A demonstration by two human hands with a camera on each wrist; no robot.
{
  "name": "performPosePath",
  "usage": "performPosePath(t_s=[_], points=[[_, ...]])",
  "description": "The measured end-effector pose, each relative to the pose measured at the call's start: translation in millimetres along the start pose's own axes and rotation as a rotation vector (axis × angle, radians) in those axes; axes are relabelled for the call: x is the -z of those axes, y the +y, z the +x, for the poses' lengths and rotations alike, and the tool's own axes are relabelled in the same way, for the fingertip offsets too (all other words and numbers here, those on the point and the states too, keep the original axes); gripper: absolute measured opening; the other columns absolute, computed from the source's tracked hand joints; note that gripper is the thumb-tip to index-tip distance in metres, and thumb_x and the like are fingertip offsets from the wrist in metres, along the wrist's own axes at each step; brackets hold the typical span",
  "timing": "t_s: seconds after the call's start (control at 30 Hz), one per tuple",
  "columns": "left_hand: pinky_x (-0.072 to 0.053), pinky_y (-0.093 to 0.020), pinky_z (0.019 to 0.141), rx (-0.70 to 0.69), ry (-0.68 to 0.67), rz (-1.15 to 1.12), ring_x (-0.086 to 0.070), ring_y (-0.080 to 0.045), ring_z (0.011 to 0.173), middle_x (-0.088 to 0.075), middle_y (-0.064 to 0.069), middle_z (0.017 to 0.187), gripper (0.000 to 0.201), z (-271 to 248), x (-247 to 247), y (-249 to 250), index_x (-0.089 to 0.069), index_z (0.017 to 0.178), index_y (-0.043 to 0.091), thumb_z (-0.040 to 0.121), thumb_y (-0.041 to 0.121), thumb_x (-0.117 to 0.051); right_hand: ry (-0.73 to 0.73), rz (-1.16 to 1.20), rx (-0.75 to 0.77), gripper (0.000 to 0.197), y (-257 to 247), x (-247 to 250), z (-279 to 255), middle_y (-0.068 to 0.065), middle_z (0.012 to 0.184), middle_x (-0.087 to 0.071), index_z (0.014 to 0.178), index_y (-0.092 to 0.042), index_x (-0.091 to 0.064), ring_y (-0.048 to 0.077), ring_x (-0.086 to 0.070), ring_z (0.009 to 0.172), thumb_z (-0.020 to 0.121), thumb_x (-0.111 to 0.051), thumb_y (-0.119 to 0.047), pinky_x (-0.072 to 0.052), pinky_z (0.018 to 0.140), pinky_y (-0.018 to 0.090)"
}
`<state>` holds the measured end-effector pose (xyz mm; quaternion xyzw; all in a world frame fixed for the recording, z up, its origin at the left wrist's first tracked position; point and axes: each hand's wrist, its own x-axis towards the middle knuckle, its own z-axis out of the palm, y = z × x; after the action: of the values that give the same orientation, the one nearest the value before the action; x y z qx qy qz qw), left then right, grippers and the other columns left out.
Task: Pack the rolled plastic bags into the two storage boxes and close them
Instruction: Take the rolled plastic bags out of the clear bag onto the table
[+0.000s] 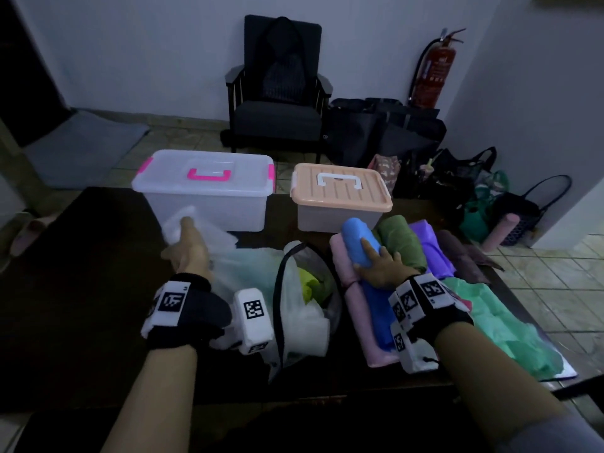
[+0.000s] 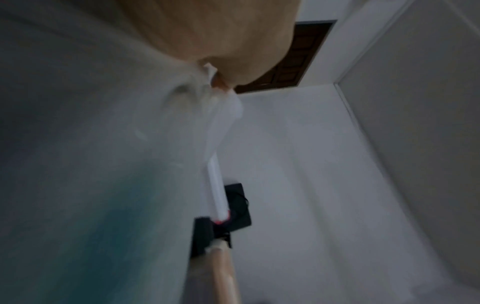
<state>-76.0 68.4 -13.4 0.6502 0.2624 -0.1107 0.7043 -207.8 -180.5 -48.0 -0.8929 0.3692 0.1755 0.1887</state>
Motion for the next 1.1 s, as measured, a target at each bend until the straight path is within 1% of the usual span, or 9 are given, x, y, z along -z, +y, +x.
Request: performPosePath(t_s=[0.17,0.47,0.6,0.67,0.77,0.83,0.9,1.0,1.1], points=[[-0.036,-0.044,0.101,-0.01,0.075,0.418,-0.042,-0.038,0.126,-0.035,-0.024,0.141,0.082,23.7,13.7,-24.1,-0.014,0.143,0.002,0.084,0.021,-0.067,-0.001,-0.038,-0.004,0.068,-1.2,-0.5,1.9,0.009,0.158,0.005,0.147,-0.038,0.01,0.038,0.005,0.144,0.096,-0.033,-0.052,-0.004,0.118,0.045],[-0.025,-0.048,0.108,-0.087,0.168,0.563,-0.028,-0.039,0.133,-0.025,-0.022,0.146,0.096,33.4,17.5,-28.6,-0.01,0.146,0.006,0.078,0.034,-0.072,0.097,-0.032,0.019,0.064,-4.2,6.1,-13.1,0.01,0.158,-0.003,0.149,-0.035,-0.005,0.035,-0.004,0.144,0.096,-0.035,-0.051,-0.009,0.116,0.051],[-0.023,-0.053,0.106,-0.508,0.275,0.741,-0.023,-0.038,0.134,-0.021,-0.017,0.148,0.09,1.2,18.6,-10.4,-0.024,0.142,0.011,0.074,0.037,-0.076,0.293,-0.021,0.211,0.048,-20.0,11.6,-45.5,0.016,0.142,-0.034,0.14,-0.018,-0.038,0.034,-0.027,0.132,0.093,-0.047,-0.022,-0.024,0.108,0.04],[-0.034,-0.044,0.098,-0.663,0.096,0.814,-0.039,-0.034,0.123,-0.041,-0.017,0.136,0.057,-20.5,7.5,-3.2,-0.042,0.129,0.01,0.084,0.034,-0.067,0.249,-0.028,0.369,0.041,-31.8,12.6,-61.1,0.015,0.129,-0.048,0.128,-0.012,-0.051,0.033,-0.039,0.123,0.087,-0.051,-0.011,-0.029,0.101,0.033],[-0.04,-0.035,0.085,-0.506,-0.395,1.03,-0.055,-0.029,0.106,-0.06,-0.012,0.109,0.047,-47.9,-20.2,-9.6,-0.057,0.106,0.01,0.09,0.053,-0.049,-0.04,-0.04,0.508,0.044,-53.0,6.9,-85.2,0.009,0.128,-0.052,0.128,-0.011,-0.05,0.027,-0.048,0.12,0.085,-0.058,-0.012,-0.037,0.099,0.029],[-0.041,-0.036,0.089,-0.402,-0.497,1.18,-0.052,-0.032,0.115,-0.055,-0.018,0.123,0.067,-54.7,-28.8,-21.1,-0.051,0.123,0.002,0.086,0.058,-0.052,-0.216,-0.191,0.524,0.061,-63.4,-6.5,-94.6,0.008,0.139,-0.042,0.138,-0.013,-0.039,0.025,-0.042,0.127,0.083,-0.065,-0.023,-0.037,0.104,0.035],[-0.041,-0.034,0.09,-0.421,-0.481,1.239,-0.051,-0.032,0.117,-0.054,-0.019,0.126,0.056,-51.8,-28.1,-33.6,-0.051,0.123,0.0,0.089,0.045,-0.057,-0.276,-0.364,0.549,0.081,-68.6,-25.8,-103.2,0.011,0.145,-0.031,0.143,-0.014,-0.028,0.029,-0.03,0.134,0.078,-0.072,-0.035,-0.033,0.108,0.044],[-0.046,-0.036,0.084,-0.399,-0.441,1.095,-0.059,-0.035,0.102,-0.061,-0.022,0.113,0.035,-38.0,-17.2,-43.8,-0.058,0.106,-0.003,0.096,0.03,-0.049,-0.167,-0.423,0.601,0.09,-69.0,-58.5,-111.0,0.013,0.137,-0.031,0.138,-0.008,-0.028,0.033,-0.03,0.128,0.07,-0.078,-0.041,-0.033,0.105,0.049],[-0.05,-0.035,0.074,-0.235,-0.403,0.721,-0.057,-0.028,0.073,-0.061,-0.02,0.089,0.033,-15.6,-6.8,-53.6,-0.059,0.077,0.002,0.098,0.021,-0.042,0.127,-0.495,0.612,0.062,-68.2,-82.4,-112.8,0.012,0.114,-0.049,0.115,-0.009,-0.05,0.031,-0.051,0.102,0.066,-0.078,-0.034,-0.049,0.078,0.043]])
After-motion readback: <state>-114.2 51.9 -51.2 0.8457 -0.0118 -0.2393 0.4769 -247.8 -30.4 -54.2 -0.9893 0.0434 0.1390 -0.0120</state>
